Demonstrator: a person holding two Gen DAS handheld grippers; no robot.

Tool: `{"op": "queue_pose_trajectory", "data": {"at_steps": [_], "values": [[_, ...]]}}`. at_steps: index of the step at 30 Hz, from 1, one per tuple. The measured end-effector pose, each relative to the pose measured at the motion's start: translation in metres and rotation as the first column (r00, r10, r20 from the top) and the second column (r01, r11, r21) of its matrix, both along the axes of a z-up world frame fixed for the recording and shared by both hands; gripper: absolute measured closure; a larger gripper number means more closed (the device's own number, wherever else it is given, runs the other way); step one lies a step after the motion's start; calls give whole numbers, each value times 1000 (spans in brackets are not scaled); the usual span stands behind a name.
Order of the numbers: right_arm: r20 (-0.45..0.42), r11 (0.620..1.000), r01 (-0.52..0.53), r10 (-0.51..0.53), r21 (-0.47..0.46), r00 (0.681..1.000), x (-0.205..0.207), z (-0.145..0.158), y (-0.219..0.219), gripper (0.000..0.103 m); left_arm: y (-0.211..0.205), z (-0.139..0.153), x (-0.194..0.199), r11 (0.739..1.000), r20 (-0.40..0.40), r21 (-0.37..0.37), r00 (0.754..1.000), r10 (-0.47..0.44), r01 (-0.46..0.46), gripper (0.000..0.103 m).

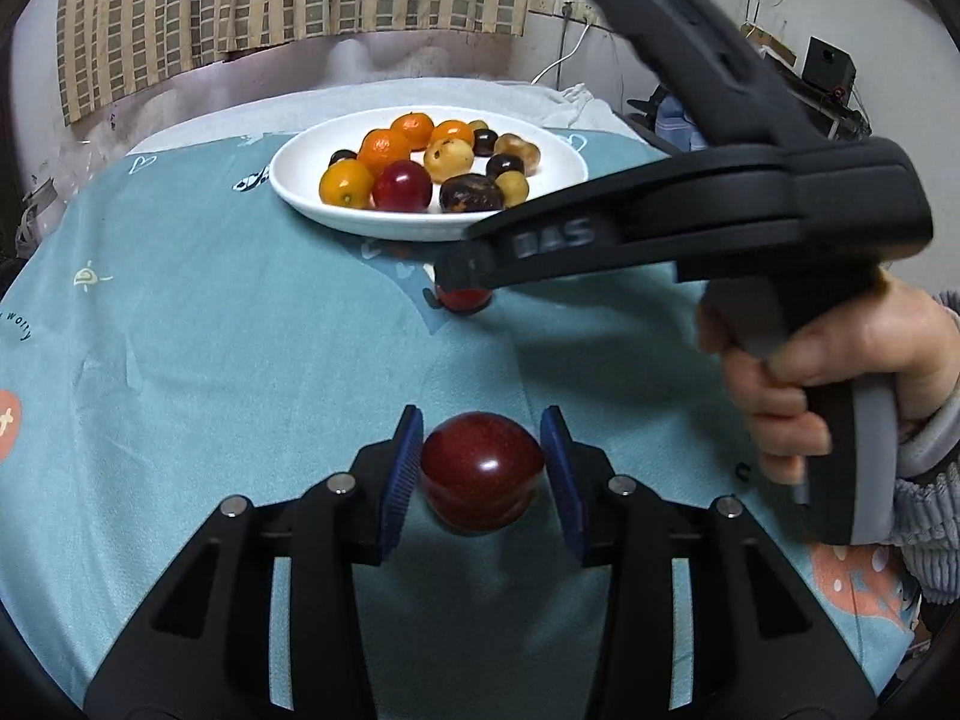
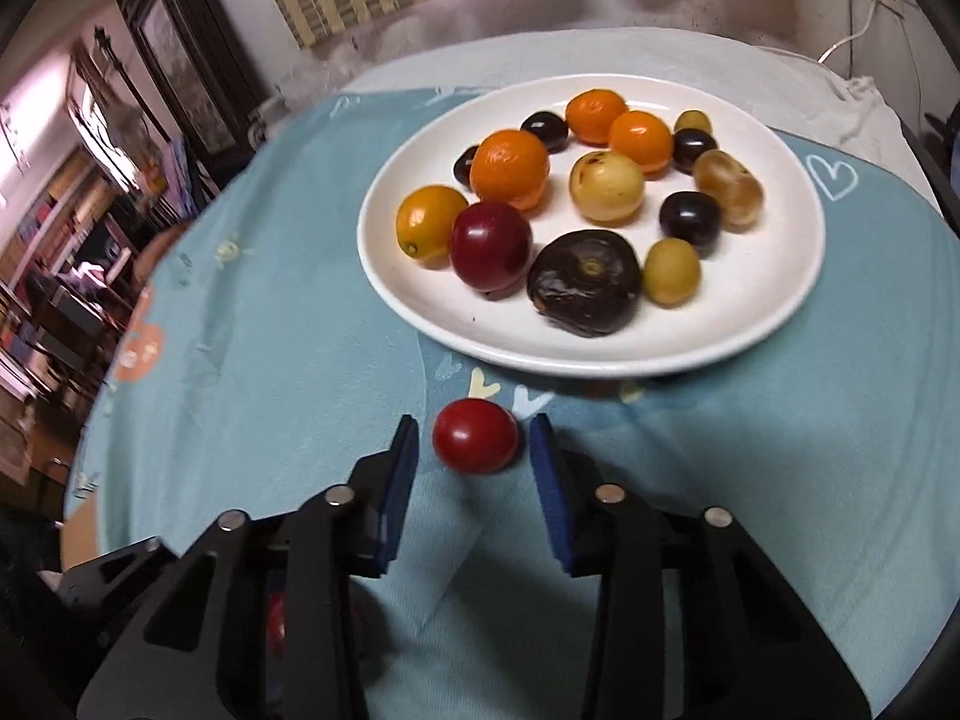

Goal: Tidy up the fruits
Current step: 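Place the red apple on the plate with the left gripper while the right gripper places a small red fruit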

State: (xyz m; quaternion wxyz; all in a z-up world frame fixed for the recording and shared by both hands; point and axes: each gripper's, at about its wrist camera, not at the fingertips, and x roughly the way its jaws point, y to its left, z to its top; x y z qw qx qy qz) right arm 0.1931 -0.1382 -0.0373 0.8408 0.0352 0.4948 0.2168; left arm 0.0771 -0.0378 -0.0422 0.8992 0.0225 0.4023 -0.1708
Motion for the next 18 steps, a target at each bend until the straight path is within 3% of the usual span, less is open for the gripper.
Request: {"op": "queue_pose_trajectory", "data": {"at_steps": [3,8,12,18], "values": [[8,1000,-3,4,-19,1000,4,-5,5,71,2,-2,2,1000,-20,-11,1000,3,-3,57],[51,999,-6,8,-41,999,-3,-8,9,73,0,-8,5,1000,-57,-4,998,-7,7,57],[58,1000,1,-1,0,998,-12,-7,-2,73,5,-10,8,999,-75,-36,997,-4,1,61],[89,998,1,-7,67,996,-45,5,-38,73,9,16,4,999,43,-30,999,25,-24,61]]}}
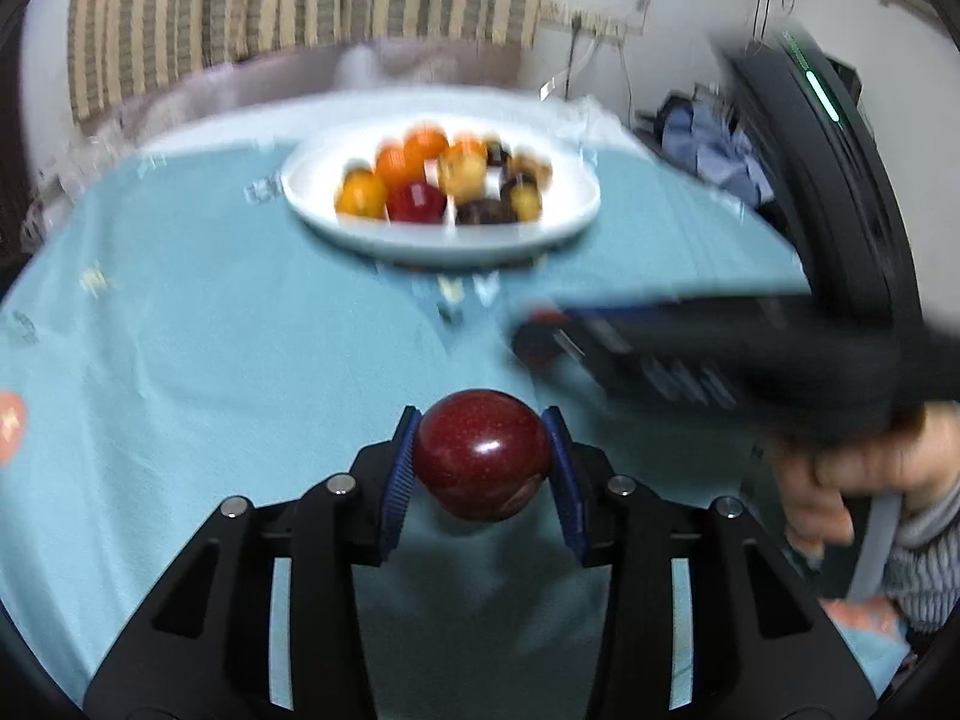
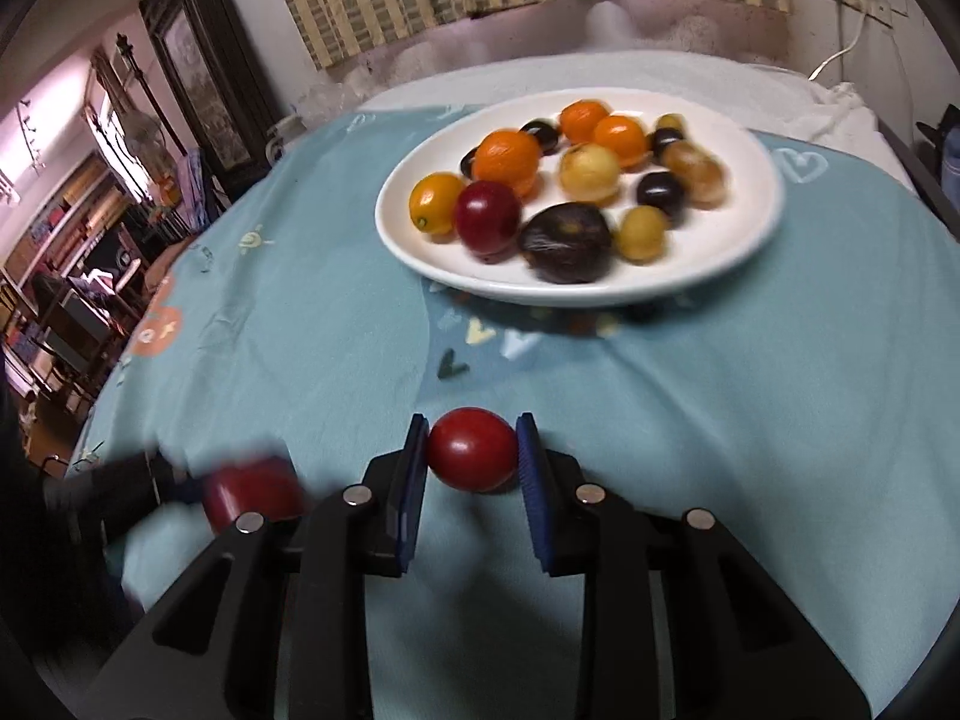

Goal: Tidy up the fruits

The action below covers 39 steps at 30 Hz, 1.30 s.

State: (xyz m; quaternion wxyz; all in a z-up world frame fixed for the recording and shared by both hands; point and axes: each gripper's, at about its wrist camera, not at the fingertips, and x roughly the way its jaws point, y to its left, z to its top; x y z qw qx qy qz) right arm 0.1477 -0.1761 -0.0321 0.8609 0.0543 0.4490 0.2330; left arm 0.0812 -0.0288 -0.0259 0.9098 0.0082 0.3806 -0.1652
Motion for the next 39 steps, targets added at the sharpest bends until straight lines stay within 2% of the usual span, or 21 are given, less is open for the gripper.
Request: {"op": "queue_pose_trajectory", "data": {"at_steps": [3,4,7,9,12,15,21,22,23,24,26,29,32,34,35,36,39], "values": [[87,997,68,-72,47,994,-2,38,-29,73,7,30,25,999,45,-3,998,39,-39,61],[140,994,96,-104,60,985,1,59,-39,73,8,42,39,998,62,4,997,55,-55,61],[213,986,144,-158,78,964,14,91,-49,73,7,60,75,994,102,19,990,101,-104,61],[244,983,170,-180,65,953,28,99,-47,73,5,62,99,991,105,14,986,127,-130,61],[238,980,192,-199,50,951,57,89,-37,73,3,53,131,988,79,-10,985,154,-154,61],[187,978,203,-207,38,960,84,64,-27,73,2,41,152,986,60,-11,984,167,-166,61],[107,976,217,-213,-26,971,113,24,-18,72,5,20,174,986,13,-15,986,165,-165,61],[98,975,218,-214,-34,972,115,20,-18,72,4,18,173,987,18,-13,987,161,-161,57],[96,975,217,-212,-41,973,114,19,-18,69,4,17,172,987,25,-3,987,161,-161,48],[98,975,218,-213,-49,972,114,19,-18,53,2,18,170,986,40,11,985,166,-167,42],[143,961,267,-256,-66,956,110,24,-22,41,2,20,166,984,67,14,982,176,-178,28],[179,966,255,-244,-40,953,100,37,-26,41,6,25,160,982,78,3,979,186,-187,21],[229,959,282,-267,-36,936,80,52,-31,40,10,30,144,979,93,0,975,202,-203,14],[277,952,303,-278,-52,920,64,62,-32,30,11,35,128,976,121,14,970,212,-215,9],[311,943,324,-288,-71,906,52,67,-32,12,11,38,120,972,141,24,964,227,-232,2],[345,936,341,-293,-85,892,43,71,-32,1,13,42,107,967,171,28,954,246,-254,2],[407,929,348,-273,-123,872,18,72,-28,1,18,47,84,963,189,17,947,260,-268,2]]}}
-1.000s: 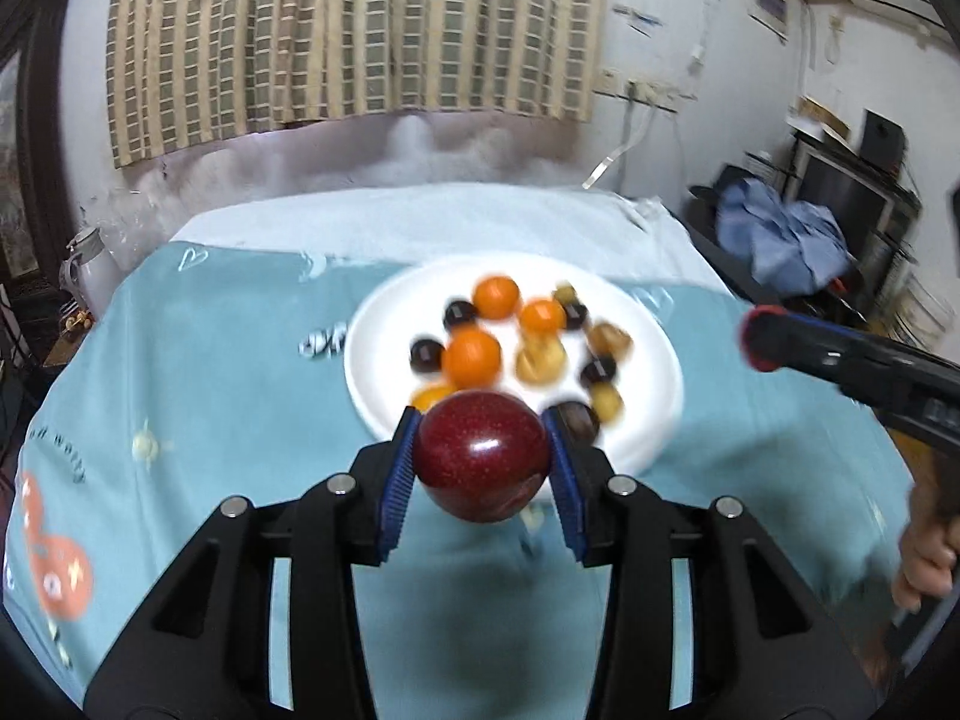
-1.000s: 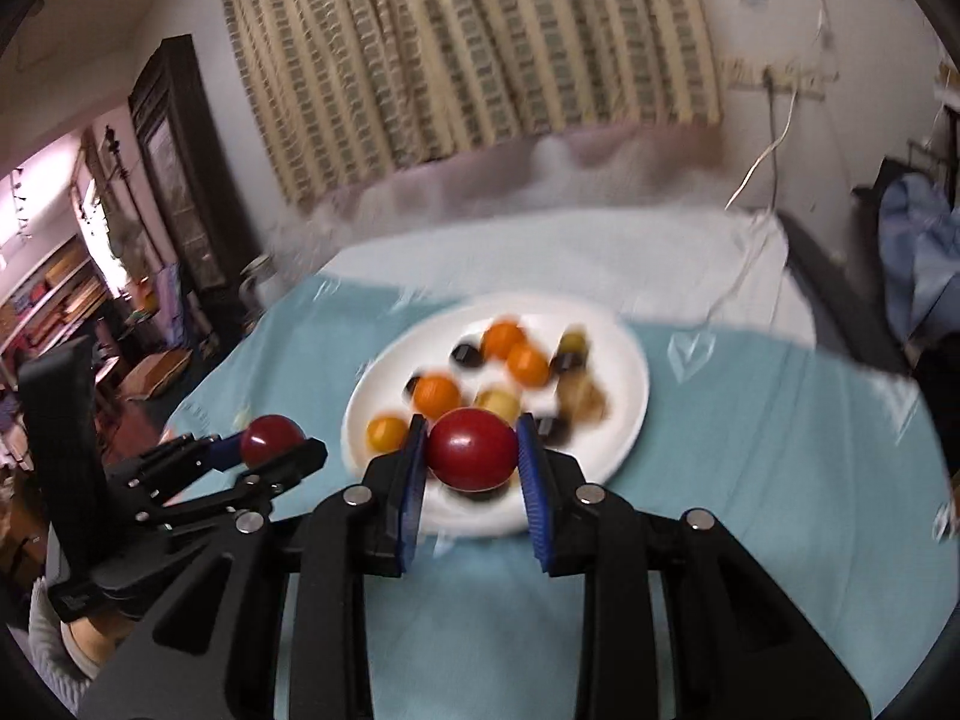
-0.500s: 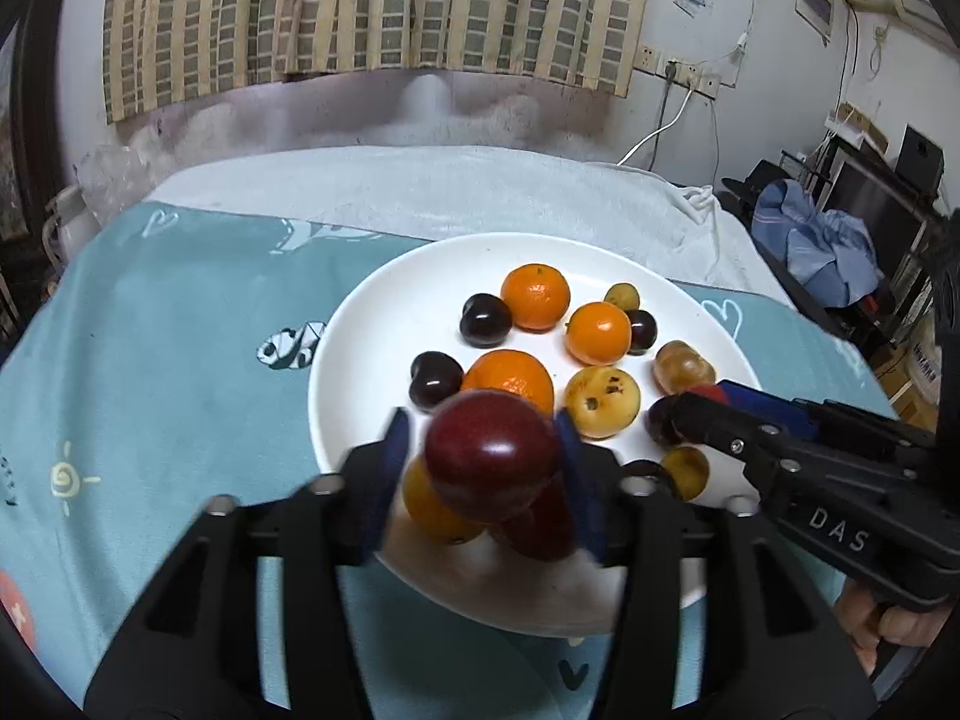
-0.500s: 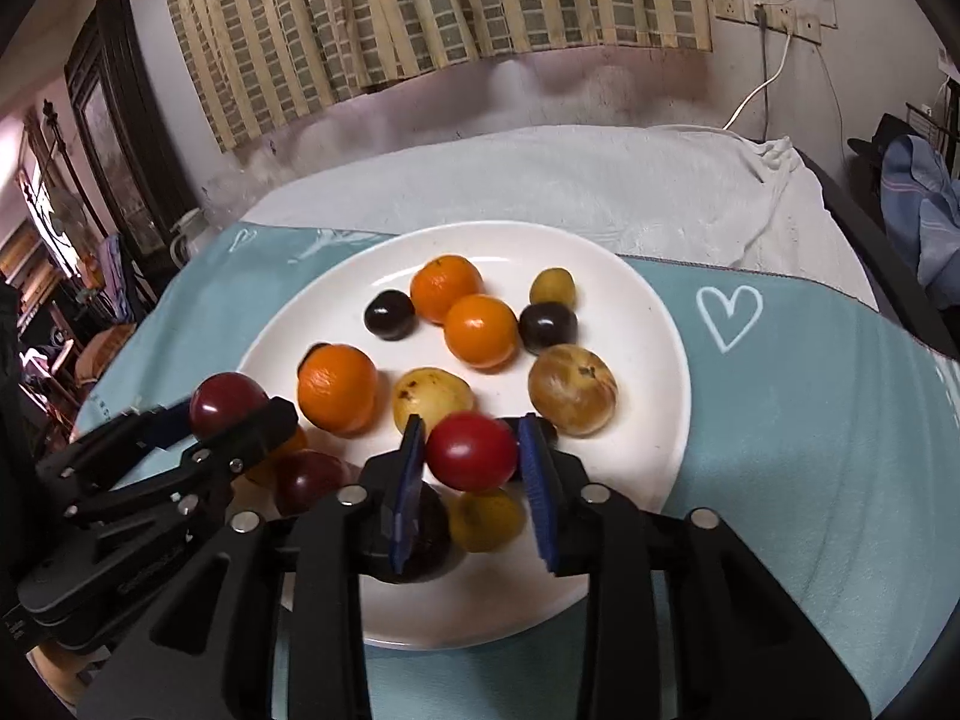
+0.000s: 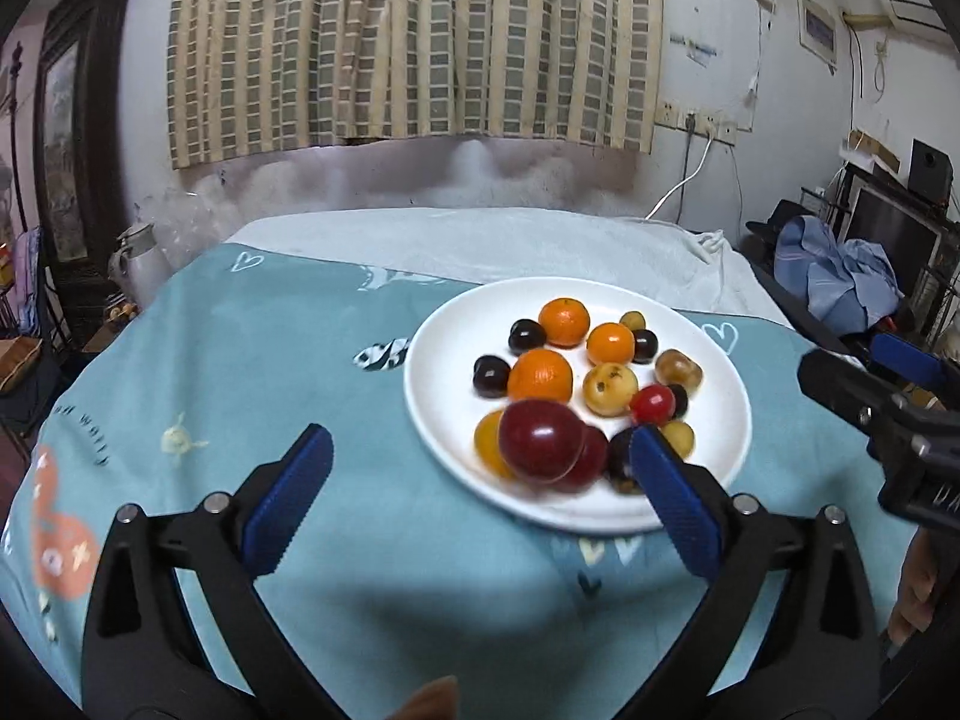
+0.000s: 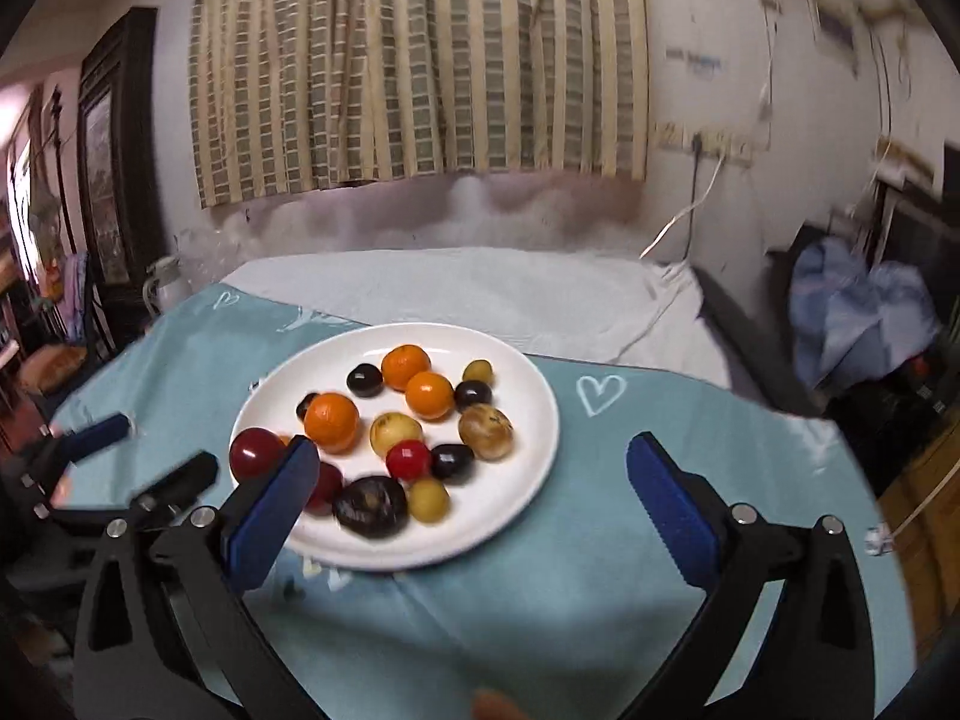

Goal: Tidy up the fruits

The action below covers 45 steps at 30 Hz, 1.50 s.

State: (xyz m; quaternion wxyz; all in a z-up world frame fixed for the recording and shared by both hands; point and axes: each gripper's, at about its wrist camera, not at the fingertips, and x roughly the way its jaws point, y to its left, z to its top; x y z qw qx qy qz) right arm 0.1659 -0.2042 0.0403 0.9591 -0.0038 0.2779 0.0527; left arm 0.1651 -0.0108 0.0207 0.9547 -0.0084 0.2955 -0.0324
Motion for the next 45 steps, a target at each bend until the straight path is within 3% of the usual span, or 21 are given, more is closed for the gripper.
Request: {"op": "queue_pose_trajectory", "data": {"at_steps": [2,7,12,19,45], "values": [[-7,1000,-19,19,-21,1000,-20,-7,0,1,5,0,-14,1000,-9,-5,1000,17,-18,2],[-57,995,-40,45,95,997,-50,-31,-11,1,14,-7,-45,999,-20,-34,1000,18,-18,2],[-60,1000,-19,20,11,998,-52,-38,1,1,12,-9,-50,999,-30,-11,999,29,-30,2],[-60,1000,-15,15,-2,998,-53,-41,2,1,-7,-16,-51,988,-30,149,999,44,-39,2],[-57,999,-36,35,-25,998,-56,-44,8,1,-13,-10,-58,994,4,103,1000,-21,21,2]]}}
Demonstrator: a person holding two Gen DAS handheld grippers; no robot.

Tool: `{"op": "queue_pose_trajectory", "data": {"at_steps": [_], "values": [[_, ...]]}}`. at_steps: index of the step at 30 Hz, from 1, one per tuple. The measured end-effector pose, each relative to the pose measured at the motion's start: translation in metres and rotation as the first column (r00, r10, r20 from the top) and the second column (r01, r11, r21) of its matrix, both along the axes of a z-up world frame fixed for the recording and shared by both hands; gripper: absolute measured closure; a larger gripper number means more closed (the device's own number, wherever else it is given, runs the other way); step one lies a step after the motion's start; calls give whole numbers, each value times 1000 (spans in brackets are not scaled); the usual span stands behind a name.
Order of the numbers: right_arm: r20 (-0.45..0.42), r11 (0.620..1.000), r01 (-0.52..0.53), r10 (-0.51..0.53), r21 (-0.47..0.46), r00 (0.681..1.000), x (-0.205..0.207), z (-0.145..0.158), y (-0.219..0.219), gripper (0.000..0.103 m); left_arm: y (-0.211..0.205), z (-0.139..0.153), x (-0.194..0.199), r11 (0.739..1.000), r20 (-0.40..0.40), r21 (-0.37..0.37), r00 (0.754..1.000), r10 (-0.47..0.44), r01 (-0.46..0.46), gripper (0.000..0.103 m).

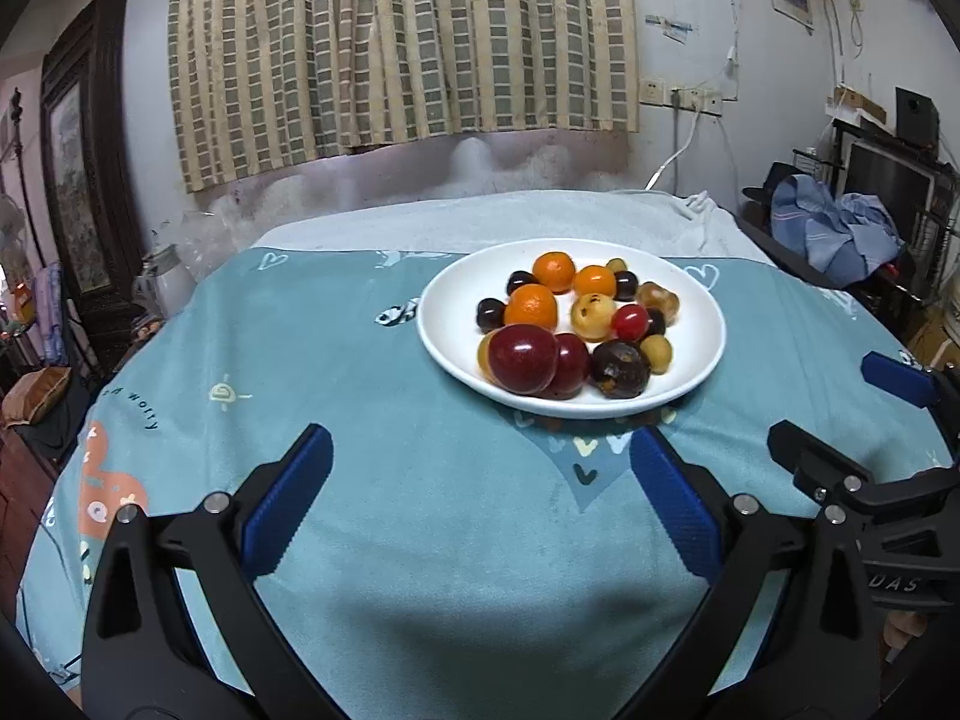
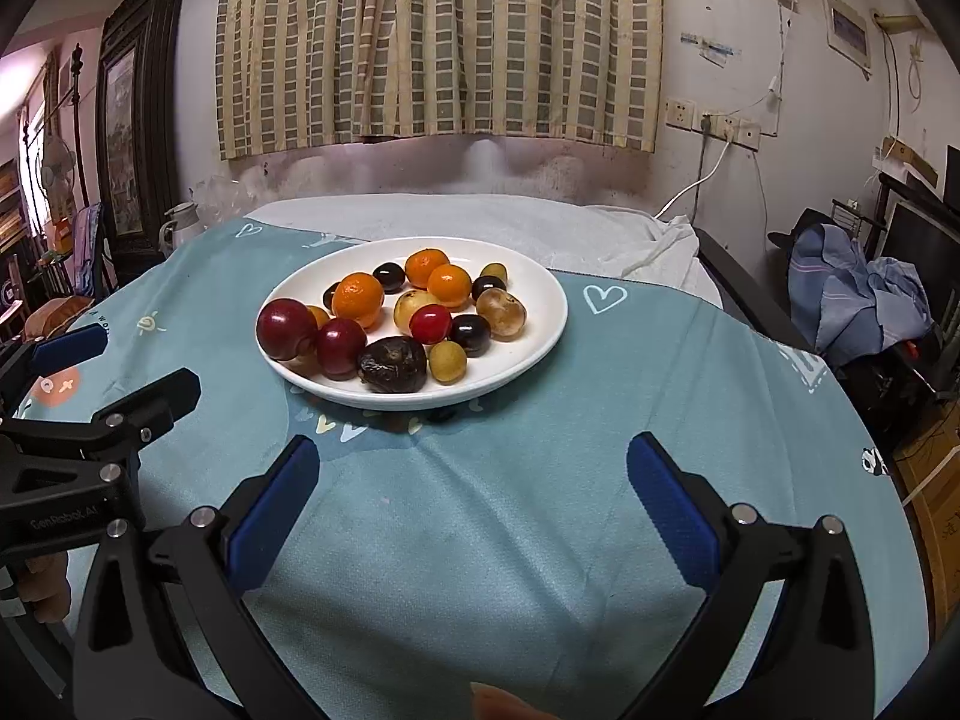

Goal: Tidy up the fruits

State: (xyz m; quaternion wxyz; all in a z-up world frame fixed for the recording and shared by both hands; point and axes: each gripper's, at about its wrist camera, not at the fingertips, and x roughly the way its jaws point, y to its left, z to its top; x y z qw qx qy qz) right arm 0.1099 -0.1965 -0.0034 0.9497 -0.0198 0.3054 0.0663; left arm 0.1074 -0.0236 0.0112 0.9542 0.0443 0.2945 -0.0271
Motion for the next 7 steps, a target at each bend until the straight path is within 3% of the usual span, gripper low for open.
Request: {"op": "queue_pose_trajectory", "data": {"at_steps": [7], "values": [[-3,1000,1,-1,0,1000,0,0,0,1,0,-1,1,1000,-6,0,1000,3,-3,2]]}}
